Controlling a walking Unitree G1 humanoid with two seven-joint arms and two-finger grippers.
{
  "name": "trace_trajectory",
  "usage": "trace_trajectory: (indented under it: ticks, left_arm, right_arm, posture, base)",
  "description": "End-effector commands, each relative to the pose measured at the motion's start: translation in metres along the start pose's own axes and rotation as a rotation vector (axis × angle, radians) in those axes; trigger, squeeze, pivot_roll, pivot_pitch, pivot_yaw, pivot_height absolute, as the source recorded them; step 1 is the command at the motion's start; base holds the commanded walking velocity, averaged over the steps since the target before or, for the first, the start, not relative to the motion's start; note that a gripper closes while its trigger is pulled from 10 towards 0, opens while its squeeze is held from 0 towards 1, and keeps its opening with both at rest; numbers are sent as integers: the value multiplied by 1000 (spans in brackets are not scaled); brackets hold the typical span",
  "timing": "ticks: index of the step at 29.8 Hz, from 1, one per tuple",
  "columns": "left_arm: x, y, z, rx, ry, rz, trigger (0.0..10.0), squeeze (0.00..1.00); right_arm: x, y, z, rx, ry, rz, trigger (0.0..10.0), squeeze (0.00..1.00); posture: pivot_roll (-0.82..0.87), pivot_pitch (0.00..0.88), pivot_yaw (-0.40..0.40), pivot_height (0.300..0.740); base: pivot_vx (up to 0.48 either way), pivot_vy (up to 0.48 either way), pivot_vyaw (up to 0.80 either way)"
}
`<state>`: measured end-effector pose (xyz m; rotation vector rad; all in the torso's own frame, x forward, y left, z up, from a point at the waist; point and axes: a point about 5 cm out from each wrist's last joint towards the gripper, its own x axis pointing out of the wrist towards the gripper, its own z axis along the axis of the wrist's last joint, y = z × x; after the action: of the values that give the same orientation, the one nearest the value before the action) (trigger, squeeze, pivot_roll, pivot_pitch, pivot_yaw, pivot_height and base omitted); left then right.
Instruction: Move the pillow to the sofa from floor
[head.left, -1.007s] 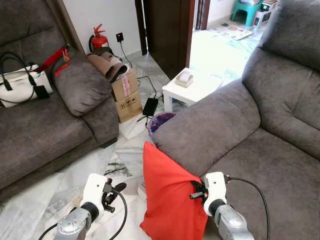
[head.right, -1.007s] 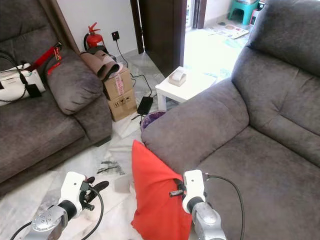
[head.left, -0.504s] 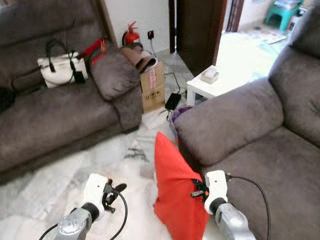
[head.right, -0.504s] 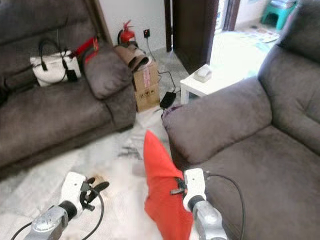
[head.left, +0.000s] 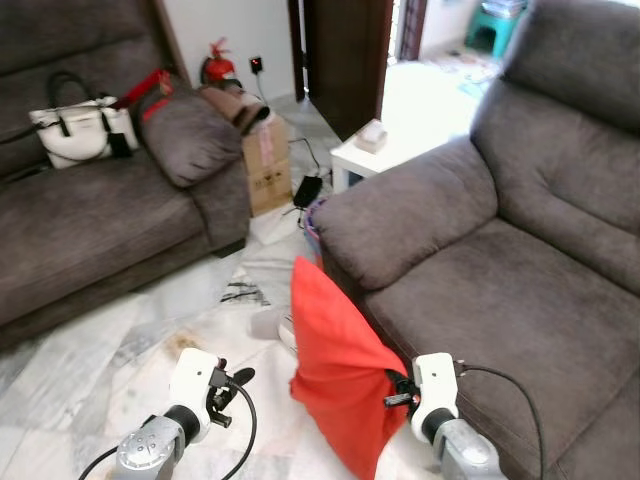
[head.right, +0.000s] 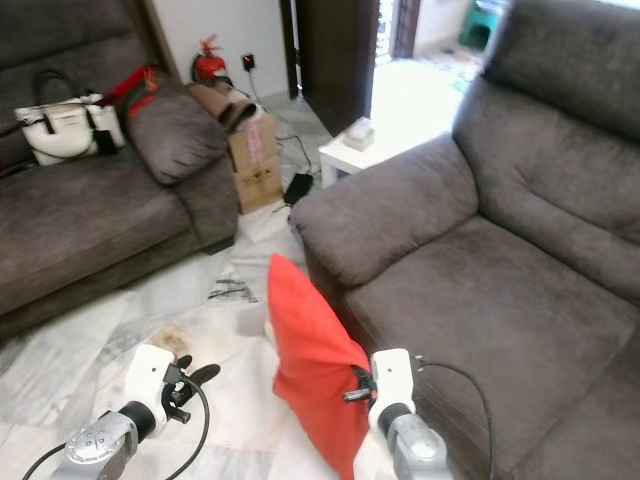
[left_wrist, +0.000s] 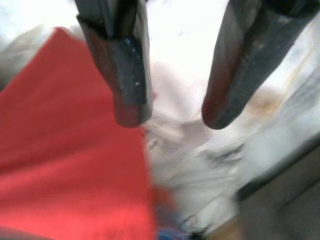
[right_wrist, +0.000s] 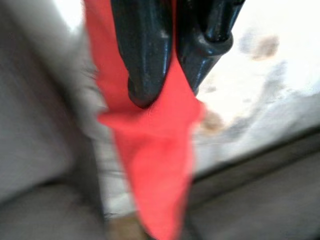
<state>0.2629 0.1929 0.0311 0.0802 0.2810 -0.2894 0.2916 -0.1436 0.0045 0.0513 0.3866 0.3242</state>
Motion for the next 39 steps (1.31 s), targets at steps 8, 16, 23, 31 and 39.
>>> trace_trajectory:
  ticks: [8,16,23,31,39]
  left_arm:
    - [-3,1,-7,6,37,-8,10000,0]
    - [-4,0,-8,14,46,-16,10000,0]
    - [-3,-2,-9,17,50,-35,10000,0]
    - [-2,-3,-8,22,53,-51,10000,0]
    - [-2,-3,-7,29,52,-57,10000,0]
  right_arm:
    - [1,-6,10,3,-43,-23,10000,0]
    - [1,-3,7,-9,-33,-10,10000,0]
    - [1,-3,6,-10,-25,-3,10000,0]
    - [0,-5,7,-17,-22,-10,10000,0]
    - [0,-3,8,-13,-44,3,10000,0]
  posture:
    - [99,138,79,740]
    - [102,138,80,740]
    - [101,138,79,740]
    - [100,137,79,740]
    - [101,134,80,740]
  base:
    - [0,0,-59]
    - [0,0,-744]
    - [0,0,-800]
    - [0,0,-800]
    - [0,0,-400]
